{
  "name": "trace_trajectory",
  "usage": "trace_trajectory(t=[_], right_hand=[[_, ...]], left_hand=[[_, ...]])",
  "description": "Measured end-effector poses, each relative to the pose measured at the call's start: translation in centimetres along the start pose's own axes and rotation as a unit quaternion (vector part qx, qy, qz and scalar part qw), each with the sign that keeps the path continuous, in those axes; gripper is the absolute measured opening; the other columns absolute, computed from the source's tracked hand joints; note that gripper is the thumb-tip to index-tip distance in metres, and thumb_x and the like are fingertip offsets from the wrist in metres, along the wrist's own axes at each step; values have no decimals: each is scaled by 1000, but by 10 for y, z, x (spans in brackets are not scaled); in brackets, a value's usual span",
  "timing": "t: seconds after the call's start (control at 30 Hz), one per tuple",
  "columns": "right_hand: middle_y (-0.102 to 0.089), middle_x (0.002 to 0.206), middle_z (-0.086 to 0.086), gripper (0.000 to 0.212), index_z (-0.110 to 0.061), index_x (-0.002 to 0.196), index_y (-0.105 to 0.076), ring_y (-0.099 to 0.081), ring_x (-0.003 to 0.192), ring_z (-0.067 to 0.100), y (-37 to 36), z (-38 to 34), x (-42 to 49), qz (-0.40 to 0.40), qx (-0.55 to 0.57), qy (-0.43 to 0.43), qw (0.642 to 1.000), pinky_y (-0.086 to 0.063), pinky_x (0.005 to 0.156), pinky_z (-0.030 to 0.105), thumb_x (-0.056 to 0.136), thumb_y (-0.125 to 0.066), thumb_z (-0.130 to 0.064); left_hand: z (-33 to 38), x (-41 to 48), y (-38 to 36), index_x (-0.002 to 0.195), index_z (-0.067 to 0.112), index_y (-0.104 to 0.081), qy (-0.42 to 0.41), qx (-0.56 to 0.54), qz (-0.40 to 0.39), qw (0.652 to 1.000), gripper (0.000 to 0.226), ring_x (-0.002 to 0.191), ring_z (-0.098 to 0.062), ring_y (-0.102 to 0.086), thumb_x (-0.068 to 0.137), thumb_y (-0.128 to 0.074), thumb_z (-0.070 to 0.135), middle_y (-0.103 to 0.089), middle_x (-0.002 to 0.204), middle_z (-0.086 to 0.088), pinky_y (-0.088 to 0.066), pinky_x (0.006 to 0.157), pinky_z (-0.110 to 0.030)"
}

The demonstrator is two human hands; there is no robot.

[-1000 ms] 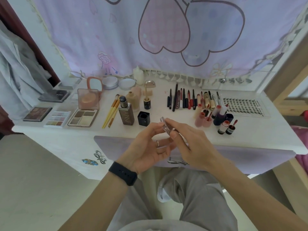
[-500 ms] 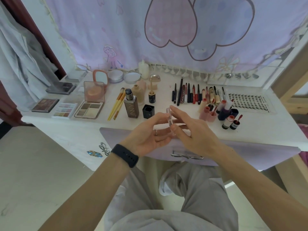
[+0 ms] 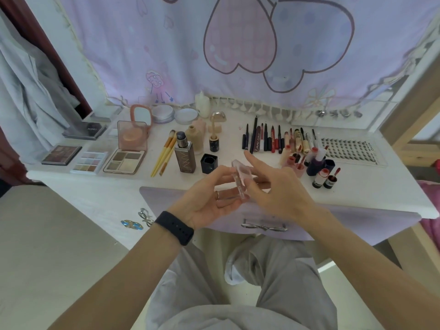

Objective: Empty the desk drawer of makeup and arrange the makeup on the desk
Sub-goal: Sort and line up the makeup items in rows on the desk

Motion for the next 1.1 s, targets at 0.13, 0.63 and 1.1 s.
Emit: trace_trajectory(t=[0.13, 0.63, 1.1], right_hand=[[-74, 101, -22, 31, -23, 129, -69, -72, 94, -4, 5, 3, 2, 38, 79, -29, 996, -59, 86, 24, 98, -65, -29], [-77, 83, -14, 18, -31, 95, -71, -74, 66, 11, -16, -1, 7, 83, 182, -148, 968, -60, 58, 23, 102, -58, -22], [-80, 87, 1, 17, -16, 97, -76, -75, 67, 25, -27, 3, 1, 71, 328, -245, 909, -58, 55, 23, 102, -61, -22]], left_hand=[[0, -6, 4, 124, 0, -66, 3, -87, -22, 996, 58, 93, -31, -70, 80, -77, 35, -64, 125, -26, -61, 71, -31], [0, -29, 35, 120, 21, -69, -106, 41, 76, 991, 30, 92, -44, -72, 106, -44, 29, -73, 113, -14, -62, 64, -36], [-2, -35, 45, 114, 45, -66, -255, 419, 148, 859, 36, 93, 0, -67, 80, -72, 56, -69, 102, 24, -56, 84, -20]])
Point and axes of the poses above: each hand's wrist, its own x-axis towards the middle knuckle, its own y-axis out of the back of the hand, z = x × y, the point moved 2 cm from there along x, towards the middle knuckle
